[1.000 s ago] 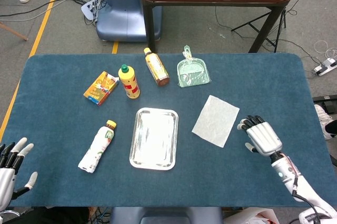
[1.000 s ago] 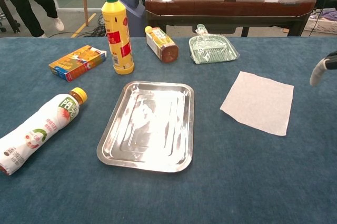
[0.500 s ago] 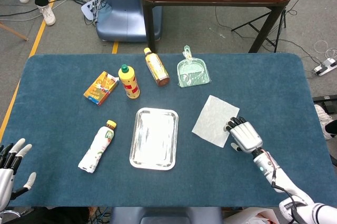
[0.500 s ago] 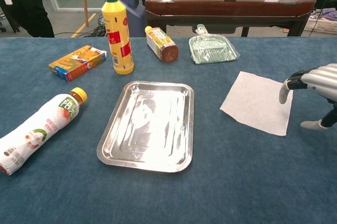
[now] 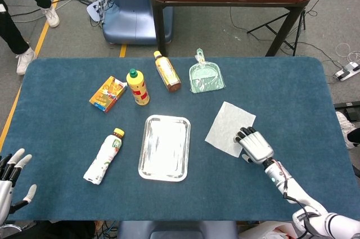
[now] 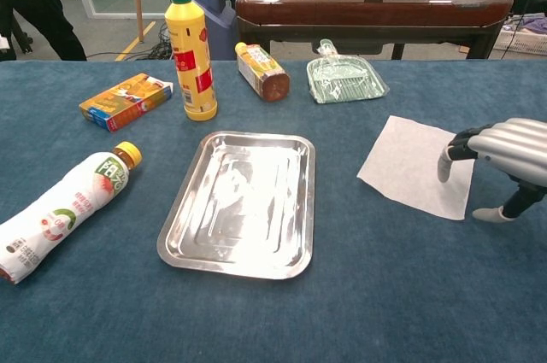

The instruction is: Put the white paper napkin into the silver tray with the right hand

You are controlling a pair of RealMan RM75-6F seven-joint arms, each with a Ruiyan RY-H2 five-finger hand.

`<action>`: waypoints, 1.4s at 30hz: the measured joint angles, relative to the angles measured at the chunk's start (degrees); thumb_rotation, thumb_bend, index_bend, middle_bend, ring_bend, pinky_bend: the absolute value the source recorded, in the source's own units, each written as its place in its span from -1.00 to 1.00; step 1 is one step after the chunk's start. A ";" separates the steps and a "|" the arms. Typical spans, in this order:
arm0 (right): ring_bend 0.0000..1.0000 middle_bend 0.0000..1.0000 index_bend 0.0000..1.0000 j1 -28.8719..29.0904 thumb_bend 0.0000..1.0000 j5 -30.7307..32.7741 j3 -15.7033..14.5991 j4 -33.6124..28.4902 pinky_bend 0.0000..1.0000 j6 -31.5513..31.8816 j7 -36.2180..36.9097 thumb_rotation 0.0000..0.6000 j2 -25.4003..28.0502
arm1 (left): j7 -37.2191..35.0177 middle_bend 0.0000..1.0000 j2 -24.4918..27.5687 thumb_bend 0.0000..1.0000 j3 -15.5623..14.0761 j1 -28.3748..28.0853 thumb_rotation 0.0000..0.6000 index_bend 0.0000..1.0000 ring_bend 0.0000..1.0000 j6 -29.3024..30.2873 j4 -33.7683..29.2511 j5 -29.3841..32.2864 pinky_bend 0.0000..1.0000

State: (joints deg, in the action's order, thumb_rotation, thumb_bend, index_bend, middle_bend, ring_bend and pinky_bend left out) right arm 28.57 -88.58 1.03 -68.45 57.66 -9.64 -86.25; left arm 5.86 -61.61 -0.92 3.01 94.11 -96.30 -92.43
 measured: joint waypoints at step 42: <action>-0.59 -0.23 0.03 4.24 -0.17 0.43 1.02 7.25 -0.49 0.66 6.00 1.00 -5.37 | -0.33 -0.84 0.06 -0.39 0.44 -0.13 1.00 -0.66 -0.87 -1.22 0.43 1.47 -0.97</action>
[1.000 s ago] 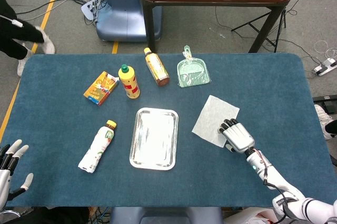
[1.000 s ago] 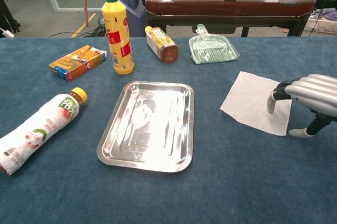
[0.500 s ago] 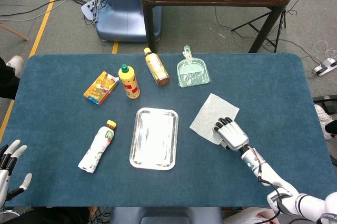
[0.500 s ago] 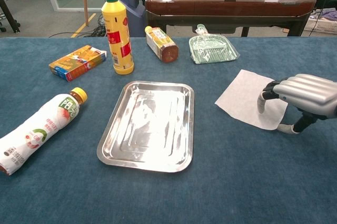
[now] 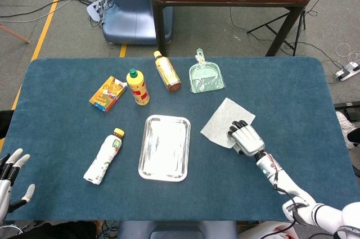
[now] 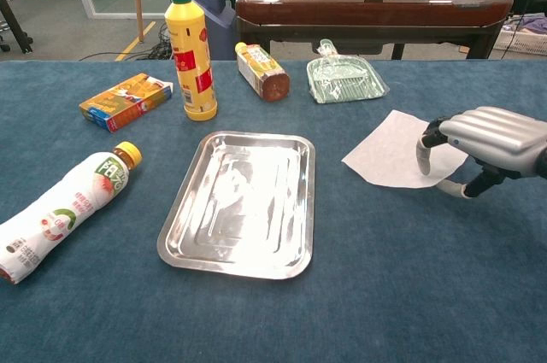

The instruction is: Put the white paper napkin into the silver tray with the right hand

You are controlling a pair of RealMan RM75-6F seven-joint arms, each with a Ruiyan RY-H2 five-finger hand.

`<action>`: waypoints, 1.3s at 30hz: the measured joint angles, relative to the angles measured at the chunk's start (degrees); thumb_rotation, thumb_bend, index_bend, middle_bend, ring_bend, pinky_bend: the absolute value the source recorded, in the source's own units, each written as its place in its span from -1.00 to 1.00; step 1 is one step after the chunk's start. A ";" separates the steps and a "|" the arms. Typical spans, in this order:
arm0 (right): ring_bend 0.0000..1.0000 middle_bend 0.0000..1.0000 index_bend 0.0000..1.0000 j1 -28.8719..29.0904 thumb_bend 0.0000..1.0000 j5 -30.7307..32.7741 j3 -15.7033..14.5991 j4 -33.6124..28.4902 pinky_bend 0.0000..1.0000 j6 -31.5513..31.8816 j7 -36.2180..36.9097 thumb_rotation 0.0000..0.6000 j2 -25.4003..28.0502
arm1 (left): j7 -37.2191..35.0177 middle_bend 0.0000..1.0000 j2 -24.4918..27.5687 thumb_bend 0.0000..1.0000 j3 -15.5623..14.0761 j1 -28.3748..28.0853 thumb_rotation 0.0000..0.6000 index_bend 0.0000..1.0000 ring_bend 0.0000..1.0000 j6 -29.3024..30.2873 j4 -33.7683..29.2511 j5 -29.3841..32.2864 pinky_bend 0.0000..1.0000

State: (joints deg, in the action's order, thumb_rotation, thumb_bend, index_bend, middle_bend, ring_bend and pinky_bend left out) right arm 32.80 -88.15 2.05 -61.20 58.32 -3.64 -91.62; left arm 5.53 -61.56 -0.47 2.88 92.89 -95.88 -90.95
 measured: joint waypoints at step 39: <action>-0.47 -0.09 0.31 12.67 -0.12 -1.37 9.75 -8.32 -0.46 3.80 3.27 1.00 -6.45 | -0.31 -0.84 0.91 -0.39 -0.39 0.84 1.00 -0.66 -0.87 1.43 -0.40 -0.64 -0.97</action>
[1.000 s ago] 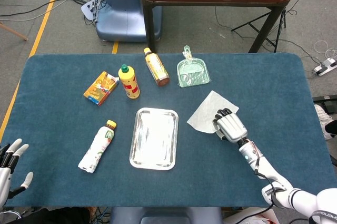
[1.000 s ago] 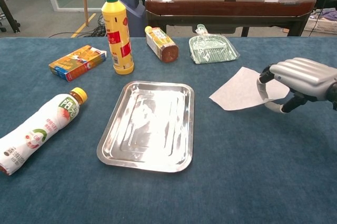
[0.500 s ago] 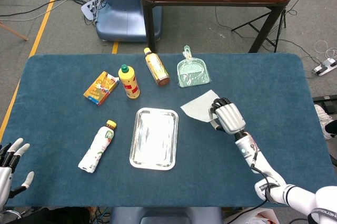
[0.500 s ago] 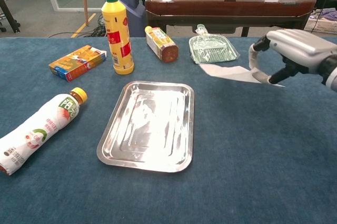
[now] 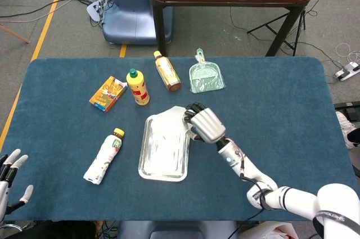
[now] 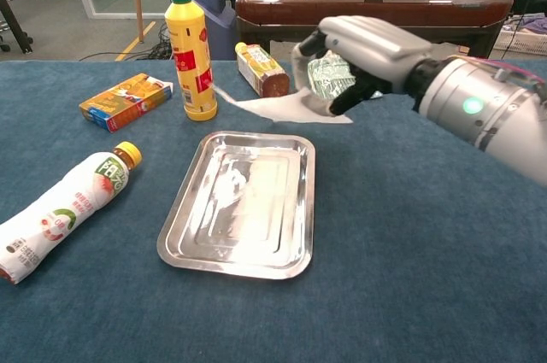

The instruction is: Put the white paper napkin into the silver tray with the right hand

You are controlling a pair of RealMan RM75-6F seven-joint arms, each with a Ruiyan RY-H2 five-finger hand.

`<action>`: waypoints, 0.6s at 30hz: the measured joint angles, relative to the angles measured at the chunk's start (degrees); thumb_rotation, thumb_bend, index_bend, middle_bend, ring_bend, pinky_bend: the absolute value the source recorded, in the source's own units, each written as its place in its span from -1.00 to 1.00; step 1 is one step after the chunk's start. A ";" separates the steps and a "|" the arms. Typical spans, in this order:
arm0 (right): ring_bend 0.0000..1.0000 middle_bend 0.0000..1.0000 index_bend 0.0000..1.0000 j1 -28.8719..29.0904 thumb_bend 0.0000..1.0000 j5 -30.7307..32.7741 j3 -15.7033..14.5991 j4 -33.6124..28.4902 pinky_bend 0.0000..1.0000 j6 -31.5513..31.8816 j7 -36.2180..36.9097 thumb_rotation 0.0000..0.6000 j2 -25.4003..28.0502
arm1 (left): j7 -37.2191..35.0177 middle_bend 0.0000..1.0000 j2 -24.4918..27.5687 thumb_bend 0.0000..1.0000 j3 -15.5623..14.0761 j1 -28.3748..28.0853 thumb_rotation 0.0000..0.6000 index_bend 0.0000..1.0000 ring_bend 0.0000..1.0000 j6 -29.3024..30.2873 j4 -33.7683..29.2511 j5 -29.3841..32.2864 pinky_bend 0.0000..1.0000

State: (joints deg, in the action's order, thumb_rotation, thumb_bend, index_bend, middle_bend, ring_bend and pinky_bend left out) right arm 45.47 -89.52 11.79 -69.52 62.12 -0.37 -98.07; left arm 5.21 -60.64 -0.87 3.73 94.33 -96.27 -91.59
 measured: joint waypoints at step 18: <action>-0.47 -0.09 0.31 2.48 -0.12 -5.01 -9.11 2.62 -0.46 -3.72 -1.03 1.00 -3.93 | -2.80 -0.84 0.13 -0.39 -0.27 1.39 1.00 -0.66 -0.87 1.05 2.08 0.61 -0.97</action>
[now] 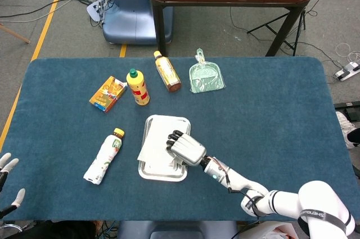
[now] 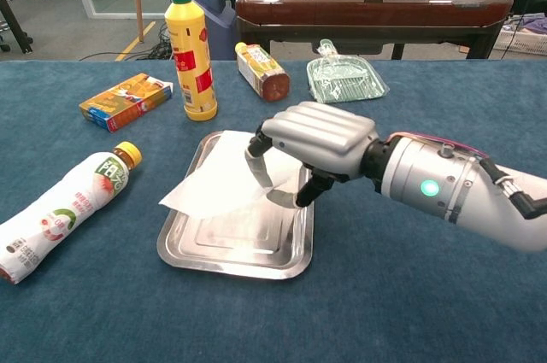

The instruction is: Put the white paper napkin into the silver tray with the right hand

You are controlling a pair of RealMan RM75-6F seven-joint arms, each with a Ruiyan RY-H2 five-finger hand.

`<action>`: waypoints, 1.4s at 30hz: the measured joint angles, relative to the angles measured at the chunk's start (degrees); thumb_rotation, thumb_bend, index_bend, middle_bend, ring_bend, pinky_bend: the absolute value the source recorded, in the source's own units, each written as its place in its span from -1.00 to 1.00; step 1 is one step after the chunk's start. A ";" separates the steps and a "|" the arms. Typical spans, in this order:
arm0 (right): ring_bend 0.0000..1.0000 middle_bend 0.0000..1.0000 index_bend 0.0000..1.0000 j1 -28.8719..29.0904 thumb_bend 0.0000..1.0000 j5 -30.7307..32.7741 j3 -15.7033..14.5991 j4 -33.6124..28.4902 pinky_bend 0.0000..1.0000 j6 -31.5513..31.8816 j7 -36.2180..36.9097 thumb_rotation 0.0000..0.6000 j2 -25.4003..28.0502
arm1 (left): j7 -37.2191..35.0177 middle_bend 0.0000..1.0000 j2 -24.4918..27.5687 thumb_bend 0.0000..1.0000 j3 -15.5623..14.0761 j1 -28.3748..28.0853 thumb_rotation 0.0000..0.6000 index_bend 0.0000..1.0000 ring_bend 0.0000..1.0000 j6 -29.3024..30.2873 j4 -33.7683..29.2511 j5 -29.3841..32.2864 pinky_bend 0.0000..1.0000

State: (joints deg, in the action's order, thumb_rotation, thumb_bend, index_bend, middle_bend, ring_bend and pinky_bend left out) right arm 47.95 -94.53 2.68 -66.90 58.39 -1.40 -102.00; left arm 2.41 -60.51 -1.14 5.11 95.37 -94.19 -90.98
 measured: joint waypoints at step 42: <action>-0.47 -0.08 0.31 6.21 -0.12 -8.05 -6.11 11.39 -0.46 0.01 12.43 1.00 -1.08 | -0.62 -0.84 -0.16 -0.39 0.04 1.56 1.00 -0.66 -0.87 1.13 0.86 0.42 -0.97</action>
State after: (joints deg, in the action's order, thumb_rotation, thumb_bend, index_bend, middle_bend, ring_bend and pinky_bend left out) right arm 54.17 -102.58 -3.43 -55.51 58.40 11.03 -103.08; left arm 1.79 -60.67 -1.10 6.68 96.50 -93.33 -90.56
